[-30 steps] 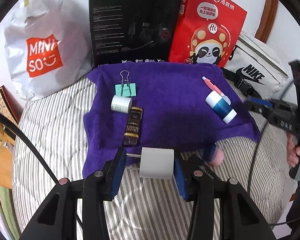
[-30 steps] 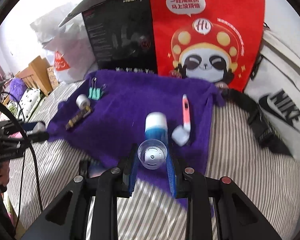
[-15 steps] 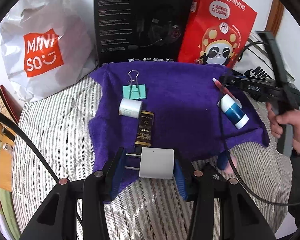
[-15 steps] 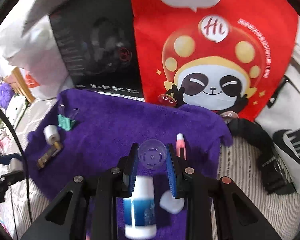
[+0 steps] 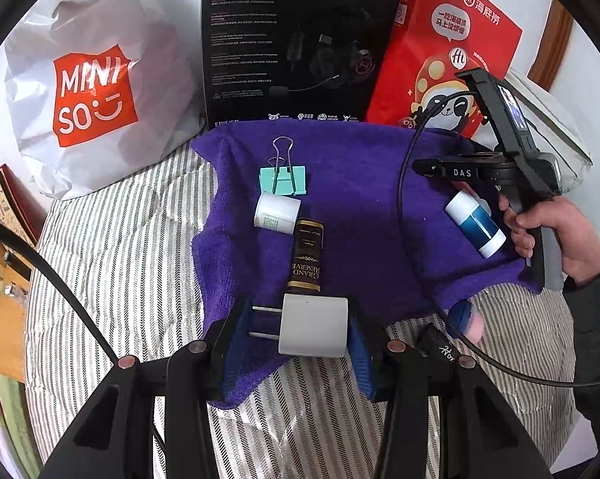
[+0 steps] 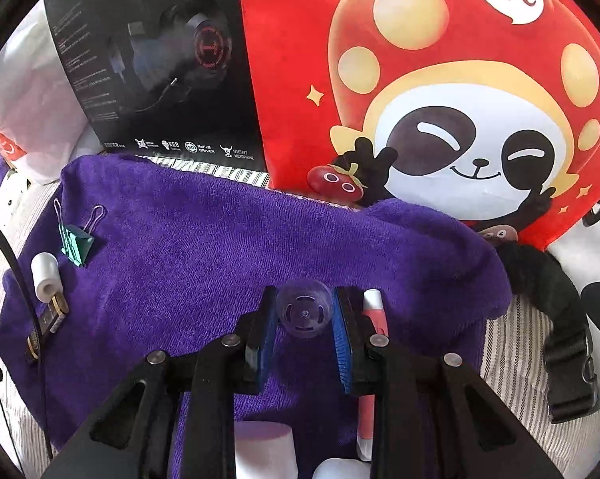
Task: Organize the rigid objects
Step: 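Release the clear cup beside the pen with the right tool while the left carries the charger, then release the white charger beside the clip with the left tool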
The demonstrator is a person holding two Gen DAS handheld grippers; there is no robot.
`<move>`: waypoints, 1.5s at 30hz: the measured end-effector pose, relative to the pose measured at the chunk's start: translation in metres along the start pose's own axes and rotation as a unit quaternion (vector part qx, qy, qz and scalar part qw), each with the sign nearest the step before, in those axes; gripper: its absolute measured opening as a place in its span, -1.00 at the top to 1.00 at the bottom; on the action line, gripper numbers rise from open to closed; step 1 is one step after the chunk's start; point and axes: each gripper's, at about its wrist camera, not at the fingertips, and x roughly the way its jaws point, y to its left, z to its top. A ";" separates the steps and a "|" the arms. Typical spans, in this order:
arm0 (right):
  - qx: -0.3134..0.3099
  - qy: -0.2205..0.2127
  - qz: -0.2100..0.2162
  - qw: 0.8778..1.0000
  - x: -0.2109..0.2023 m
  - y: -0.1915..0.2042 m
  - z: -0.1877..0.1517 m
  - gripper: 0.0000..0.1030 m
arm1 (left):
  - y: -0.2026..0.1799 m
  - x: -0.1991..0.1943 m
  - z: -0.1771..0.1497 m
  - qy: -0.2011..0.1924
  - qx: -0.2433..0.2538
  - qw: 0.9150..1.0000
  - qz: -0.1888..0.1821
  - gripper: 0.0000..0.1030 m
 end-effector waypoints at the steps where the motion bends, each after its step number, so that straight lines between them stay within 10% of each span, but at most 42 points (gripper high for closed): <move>1: 0.000 0.002 0.001 1.000 0.000 -0.001 0.000 0.47 | 0.000 0.000 0.000 0.000 0.001 1.000 0.000 0.16; 7: -0.008 0.005 0.013 1.000 -0.001 -0.002 0.002 -0.08 | -0.003 -0.001 0.002 -0.003 0.006 1.000 -0.004 0.17; 31: -0.009 -0.030 0.014 0.999 -0.103 -0.012 -0.075 -0.08 | -0.032 0.033 0.033 0.007 0.016 0.999 -0.044 0.16; 45: 0.042 -0.035 0.042 0.998 -0.138 -0.024 -0.139 -0.08 | -0.044 0.092 0.072 0.005 0.037 0.999 0.003 0.16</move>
